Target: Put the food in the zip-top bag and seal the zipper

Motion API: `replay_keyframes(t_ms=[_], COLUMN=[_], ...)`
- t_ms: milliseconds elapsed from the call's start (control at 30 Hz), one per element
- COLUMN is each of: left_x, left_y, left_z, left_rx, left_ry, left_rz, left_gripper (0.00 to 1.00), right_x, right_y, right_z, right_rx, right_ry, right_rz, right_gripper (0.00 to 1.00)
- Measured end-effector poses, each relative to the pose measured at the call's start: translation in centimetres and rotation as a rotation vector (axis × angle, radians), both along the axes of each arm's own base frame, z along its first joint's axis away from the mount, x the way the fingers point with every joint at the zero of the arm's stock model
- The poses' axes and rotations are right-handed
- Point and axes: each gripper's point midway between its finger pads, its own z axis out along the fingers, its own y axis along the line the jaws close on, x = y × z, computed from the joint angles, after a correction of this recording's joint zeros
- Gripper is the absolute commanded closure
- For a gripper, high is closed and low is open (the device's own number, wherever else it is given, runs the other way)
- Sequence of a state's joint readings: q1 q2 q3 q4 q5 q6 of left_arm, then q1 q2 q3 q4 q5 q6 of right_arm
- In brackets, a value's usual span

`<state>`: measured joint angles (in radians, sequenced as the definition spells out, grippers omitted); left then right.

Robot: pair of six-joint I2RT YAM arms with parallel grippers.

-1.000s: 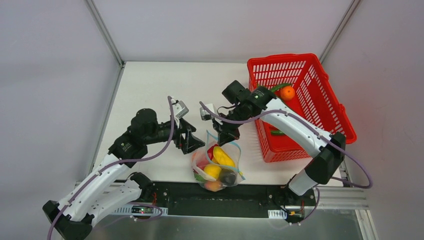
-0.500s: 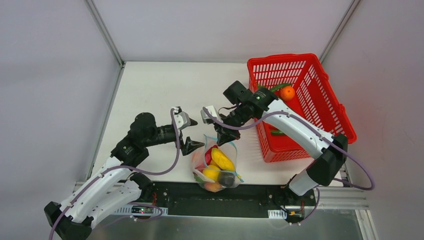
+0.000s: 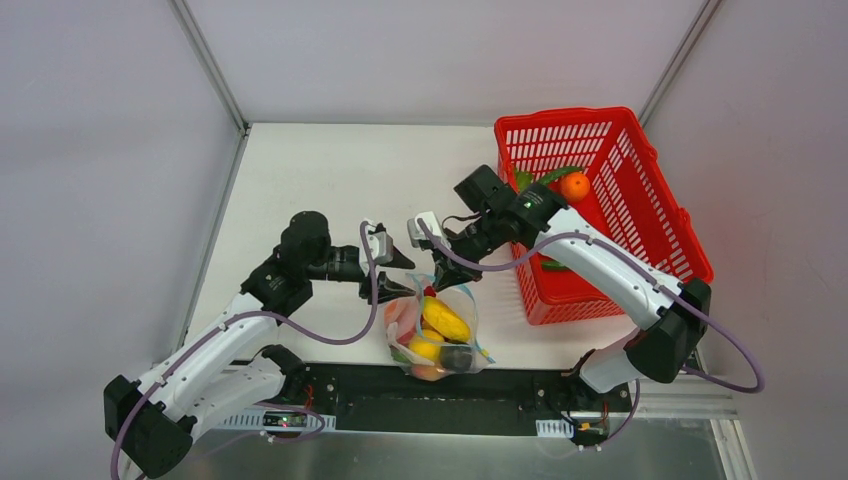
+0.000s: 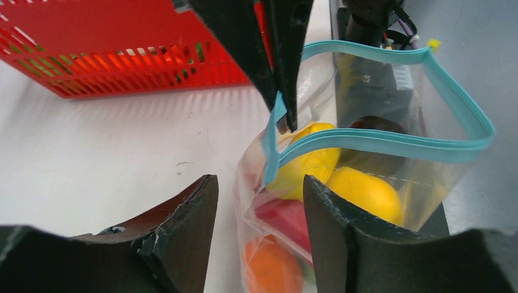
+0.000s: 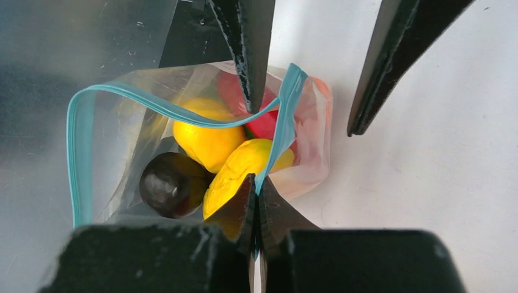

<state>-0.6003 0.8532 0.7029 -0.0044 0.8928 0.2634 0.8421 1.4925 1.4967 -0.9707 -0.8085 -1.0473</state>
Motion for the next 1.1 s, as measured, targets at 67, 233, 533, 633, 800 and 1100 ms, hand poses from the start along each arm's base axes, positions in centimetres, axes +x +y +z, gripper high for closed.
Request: replay_keyframes(t_ms=[67, 233, 533, 633, 800, 1100], left_x=[-0.3, -1.0, -1.2, -1.0, -0.4, 0.4], left_y=[-0.1, -0.2, 0.3, 0.7, 1.6, 3.9], left_z=[0.1, 0.5, 0.3, 0.2, 0.4, 0.9], left_rx=[-0.004, -0.016, 0.013, 0.027, 0.028, 0.024], left_ry=[0.003, 0.0, 0.002, 0.002, -0.036, -0.083], left_rz=[-0.024, -0.064, -0.052, -0.015, 0.066, 0.238], left_gripper=[0.59, 0.81, 1.0, 1.0, 1.0, 1.0], right_x=[0.0, 0.4, 0.8, 1.1, 1.4, -1.7], right_y=[0.1, 0.5, 1.1, 1.4, 1.5, -2.2], right_z=[-0.4, -0.3, -0.7, -0.5, 1.4, 7.3], right_rx=[-0.002, 0.013, 0.026, 0.028, 0.07, 0.358], right_ry=[0.005, 0.0, 0.014, 0.029, 0.02, -0.003], right_rz=[-0.005, -0.015, -0.048, -0.084, -0.166, -0.385], right_gripper=[1.0, 1.0, 0.63, 0.53, 0.32, 0.17])
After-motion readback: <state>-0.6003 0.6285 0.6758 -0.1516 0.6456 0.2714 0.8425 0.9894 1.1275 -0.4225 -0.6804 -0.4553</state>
